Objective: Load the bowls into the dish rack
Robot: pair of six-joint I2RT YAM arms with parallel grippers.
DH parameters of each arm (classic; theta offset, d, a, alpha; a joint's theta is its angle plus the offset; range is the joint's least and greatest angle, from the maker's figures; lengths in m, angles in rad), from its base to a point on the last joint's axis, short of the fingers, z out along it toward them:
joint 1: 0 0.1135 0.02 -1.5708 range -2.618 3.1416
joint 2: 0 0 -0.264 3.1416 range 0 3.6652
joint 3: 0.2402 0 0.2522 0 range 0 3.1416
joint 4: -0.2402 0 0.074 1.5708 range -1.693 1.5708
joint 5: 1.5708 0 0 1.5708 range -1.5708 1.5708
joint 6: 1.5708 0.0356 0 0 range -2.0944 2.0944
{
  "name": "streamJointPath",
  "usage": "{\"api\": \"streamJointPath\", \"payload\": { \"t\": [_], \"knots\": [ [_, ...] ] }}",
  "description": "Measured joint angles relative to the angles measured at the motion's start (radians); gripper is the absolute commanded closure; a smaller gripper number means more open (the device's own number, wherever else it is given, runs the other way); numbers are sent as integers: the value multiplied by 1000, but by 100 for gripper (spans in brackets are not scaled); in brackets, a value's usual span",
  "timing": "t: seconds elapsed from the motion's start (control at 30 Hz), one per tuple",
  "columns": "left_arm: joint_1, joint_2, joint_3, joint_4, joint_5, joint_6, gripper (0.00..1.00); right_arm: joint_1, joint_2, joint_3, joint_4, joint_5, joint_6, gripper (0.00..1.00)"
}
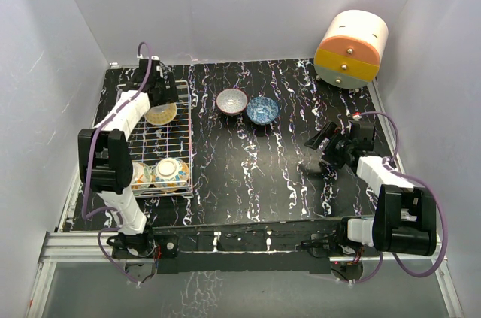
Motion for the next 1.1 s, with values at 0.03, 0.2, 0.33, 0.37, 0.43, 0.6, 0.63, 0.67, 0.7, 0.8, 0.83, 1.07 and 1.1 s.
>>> {"api": "streamJointPath", "payload": {
  "t": [0.03, 0.2, 0.33, 0.37, 0.43, 0.6, 0.63, 0.67, 0.7, 0.8, 0.83, 1.07, 1.1],
  "knots": [
    [-8, 0, -7, 5, -29, 8, 13, 0, 4, 0, 5, -4, 0, 6],
    [-45, -6, -48, 51, -130, 29, 12, 0, 23, 0, 20, -14, 0, 6],
    [-52, -4, -59, 62, -171, 31, 12, 0, 38, 0, 24, -15, 0, 6],
    [-51, -4, -60, 66, -182, 31, 12, 0, 39, 0, 26, -15, 0, 6],
    [-51, -4, -65, 81, -202, 28, 12, 0, 40, 0, 30, -15, 0, 6],
    [-50, 0, -69, 108, -237, 23, 14, 0, 41, 0, 37, -15, 0, 6],
    [-50, 1, -69, 110, -240, 23, 15, 0, 41, 0, 36, -15, 0, 6],
    [-50, 3, -69, 111, -242, 23, 18, 0, 41, 0, 36, -15, 0, 6],
    [-50, 6, -69, 111, -244, 21, 20, 0, 41, 0, 37, -15, 0, 6],
    [-44, 19, -69, 120, -243, 11, 25, 0, 41, 0, 37, -15, 0, 6],
    [-43, 24, -69, 121, -243, 6, 27, 0, 41, 0, 37, -15, 0, 6],
    [-23, 35, -76, 157, -238, -13, 46, -1, 42, 0, 37, -15, 0, 6],
    [-20, 35, -78, 167, -240, -18, 51, -1, 43, 0, 37, -14, 0, 6]
  ]
}}
